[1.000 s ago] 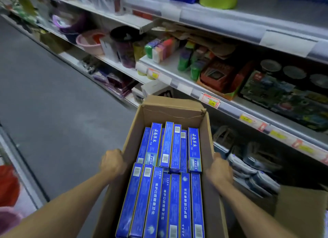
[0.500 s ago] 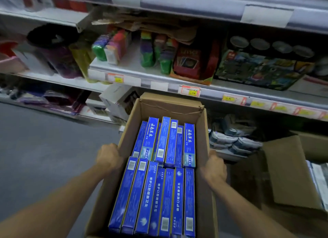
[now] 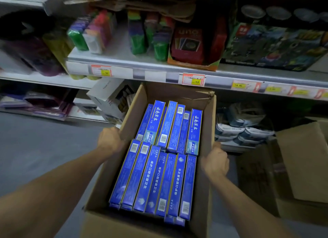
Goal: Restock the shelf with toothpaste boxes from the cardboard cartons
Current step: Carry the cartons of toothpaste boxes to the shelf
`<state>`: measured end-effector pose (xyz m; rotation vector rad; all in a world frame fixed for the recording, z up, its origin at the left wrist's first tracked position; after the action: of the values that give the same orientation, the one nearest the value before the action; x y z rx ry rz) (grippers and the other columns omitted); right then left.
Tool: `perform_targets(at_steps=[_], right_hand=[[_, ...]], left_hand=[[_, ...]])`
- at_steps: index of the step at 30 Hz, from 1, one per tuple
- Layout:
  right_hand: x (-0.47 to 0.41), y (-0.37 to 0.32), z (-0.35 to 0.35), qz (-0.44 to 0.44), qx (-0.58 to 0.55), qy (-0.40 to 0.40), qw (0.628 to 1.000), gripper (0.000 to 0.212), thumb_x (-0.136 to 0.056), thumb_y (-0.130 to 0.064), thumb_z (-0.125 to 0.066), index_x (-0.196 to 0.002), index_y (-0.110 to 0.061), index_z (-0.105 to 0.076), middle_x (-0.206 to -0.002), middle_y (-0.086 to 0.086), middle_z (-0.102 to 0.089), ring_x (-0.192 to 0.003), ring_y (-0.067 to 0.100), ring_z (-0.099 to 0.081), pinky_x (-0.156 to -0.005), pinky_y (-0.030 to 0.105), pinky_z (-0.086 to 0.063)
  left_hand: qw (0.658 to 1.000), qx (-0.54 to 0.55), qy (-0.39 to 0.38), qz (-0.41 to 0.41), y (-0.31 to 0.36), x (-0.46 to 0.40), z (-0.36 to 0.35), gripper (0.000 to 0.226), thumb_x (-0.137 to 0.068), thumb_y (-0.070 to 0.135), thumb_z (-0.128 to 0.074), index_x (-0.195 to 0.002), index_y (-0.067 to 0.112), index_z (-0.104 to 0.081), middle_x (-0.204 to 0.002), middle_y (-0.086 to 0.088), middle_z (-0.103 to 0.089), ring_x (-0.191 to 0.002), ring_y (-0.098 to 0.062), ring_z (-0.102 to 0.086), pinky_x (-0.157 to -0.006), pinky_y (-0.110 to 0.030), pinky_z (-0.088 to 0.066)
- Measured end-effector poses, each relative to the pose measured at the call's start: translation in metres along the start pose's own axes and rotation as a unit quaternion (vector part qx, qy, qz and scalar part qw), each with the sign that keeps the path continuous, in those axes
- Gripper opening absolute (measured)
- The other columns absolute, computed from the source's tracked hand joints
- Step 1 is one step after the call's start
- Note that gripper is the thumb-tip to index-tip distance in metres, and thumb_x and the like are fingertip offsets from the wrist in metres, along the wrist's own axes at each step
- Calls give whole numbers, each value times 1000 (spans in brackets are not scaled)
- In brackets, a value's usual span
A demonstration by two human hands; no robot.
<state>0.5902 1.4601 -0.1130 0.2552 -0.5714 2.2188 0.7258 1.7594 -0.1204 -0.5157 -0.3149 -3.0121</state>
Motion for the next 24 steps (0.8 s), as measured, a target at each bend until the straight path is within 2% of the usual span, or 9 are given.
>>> perform_targets(at_steps=[11, 17, 21, 24], right_hand=[[-13, 4, -24, -1, -5, 15, 1000, 38, -85, -5, -52, -122, -3, -42, -109, 26, -61, -102, 43, -57, -80, 41, -46], [-18, 9, -33, -3, -8, 25, 1000, 35, -84, -2, -49, -118, -3, -43, -107, 28, -60, -101, 44, -57, -78, 42, -45], [-20, 15, -42, -4, 5, 25, 1000, 43, -84, -3, -50, -125, -2, -39, -108, 27, -61, -102, 44, -58, -79, 42, -46], [-22, 16, -47, 1, 5, 26, 1000, 39, -84, -3, -52, -121, -2, -39, -106, 27, -61, -100, 43, -59, -77, 42, -46]], left_hand=[[1000, 10, 14, -4, 0, -24, -28, 25, -81, 21, -63, -95, 2, -68, -96, -24, -66, -96, -41, -61, -77, -39, -51], [1000, 12, 27, -8, 1, -26, -37, 25, -82, 20, -62, -98, 2, -69, -94, -24, -66, -94, -40, -61, -80, -38, -52], [1000, 4, 22, -1, 0, -22, -43, 29, -82, 23, -63, -101, 1, -68, -99, -25, -65, -98, -40, -60, -83, -39, -50], [1000, 2, 22, 2, -3, -22, -46, 28, -82, 22, -63, -101, 0, -67, -102, -26, -65, -101, -40, -59, -84, -39, -49]])
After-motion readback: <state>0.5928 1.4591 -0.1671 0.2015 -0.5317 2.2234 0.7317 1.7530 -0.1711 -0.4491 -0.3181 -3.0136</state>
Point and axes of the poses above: each hand's wrist, its own x-axis away from the middle knuckle, its own z-axis out of the back of the hand, y = z × x, the point moved 5 cm from there along -x, towards the middle knuckle
